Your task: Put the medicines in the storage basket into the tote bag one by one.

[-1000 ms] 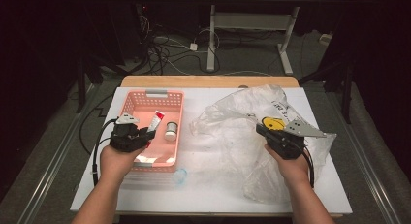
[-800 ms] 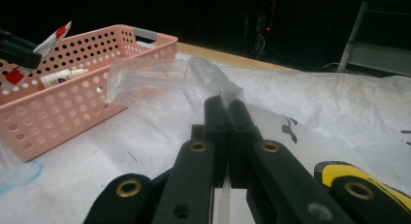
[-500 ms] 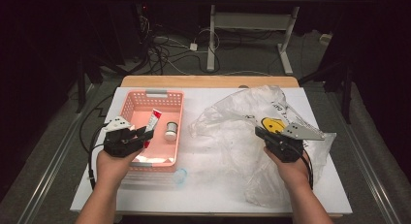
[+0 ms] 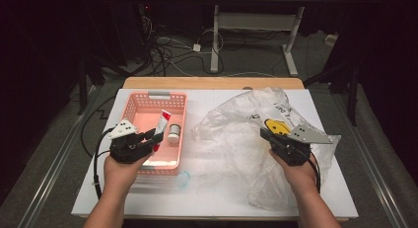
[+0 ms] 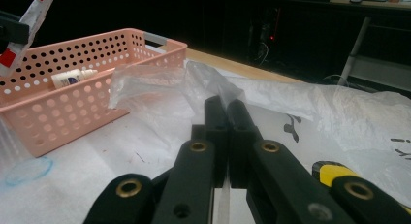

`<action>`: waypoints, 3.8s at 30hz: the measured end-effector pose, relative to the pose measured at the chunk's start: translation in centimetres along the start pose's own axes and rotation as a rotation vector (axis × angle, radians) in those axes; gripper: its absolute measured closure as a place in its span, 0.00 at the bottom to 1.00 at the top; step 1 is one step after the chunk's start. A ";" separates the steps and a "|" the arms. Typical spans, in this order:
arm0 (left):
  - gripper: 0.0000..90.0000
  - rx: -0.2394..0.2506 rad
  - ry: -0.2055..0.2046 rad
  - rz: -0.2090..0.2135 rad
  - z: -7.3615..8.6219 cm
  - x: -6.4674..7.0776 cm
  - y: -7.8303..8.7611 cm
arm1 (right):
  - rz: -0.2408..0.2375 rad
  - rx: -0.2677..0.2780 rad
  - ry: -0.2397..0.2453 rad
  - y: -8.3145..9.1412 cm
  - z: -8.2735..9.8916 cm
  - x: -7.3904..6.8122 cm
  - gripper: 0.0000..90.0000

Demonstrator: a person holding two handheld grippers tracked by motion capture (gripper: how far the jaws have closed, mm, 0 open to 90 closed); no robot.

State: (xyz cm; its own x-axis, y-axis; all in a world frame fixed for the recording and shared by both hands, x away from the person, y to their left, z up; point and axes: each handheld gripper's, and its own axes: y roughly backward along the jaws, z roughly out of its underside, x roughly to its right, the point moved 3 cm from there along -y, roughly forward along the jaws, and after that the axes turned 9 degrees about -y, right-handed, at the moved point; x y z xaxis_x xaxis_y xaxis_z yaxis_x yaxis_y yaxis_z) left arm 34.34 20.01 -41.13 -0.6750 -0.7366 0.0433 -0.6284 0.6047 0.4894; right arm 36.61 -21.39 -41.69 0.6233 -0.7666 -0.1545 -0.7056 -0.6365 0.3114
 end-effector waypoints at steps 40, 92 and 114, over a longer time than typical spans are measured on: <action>0.76 -0.002 -0.124 0.204 -1.5 9.1 -4.9 | -0.014 0.044 0.016 0.7 -1.4 -1.7 1.00; 0.76 -0.159 -0.201 0.294 -3.3 14.6 -21.0 | -0.014 0.089 0.015 2.0 -2.2 -2.6 1.00; 0.62 -0.154 -0.183 0.270 -3.1 15.3 -23.8 | -0.012 0.078 -0.007 1.7 -1.8 -1.6 1.00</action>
State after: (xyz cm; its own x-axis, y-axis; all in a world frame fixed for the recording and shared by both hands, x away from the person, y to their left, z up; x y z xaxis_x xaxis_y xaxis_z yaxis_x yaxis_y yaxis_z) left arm 40.18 -6.58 -49.38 -0.8755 -0.4815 0.0394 -0.3617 0.7073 0.6074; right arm 35.00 -21.15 -39.23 0.6300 -0.7590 -0.1646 -0.7222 -0.6504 0.2355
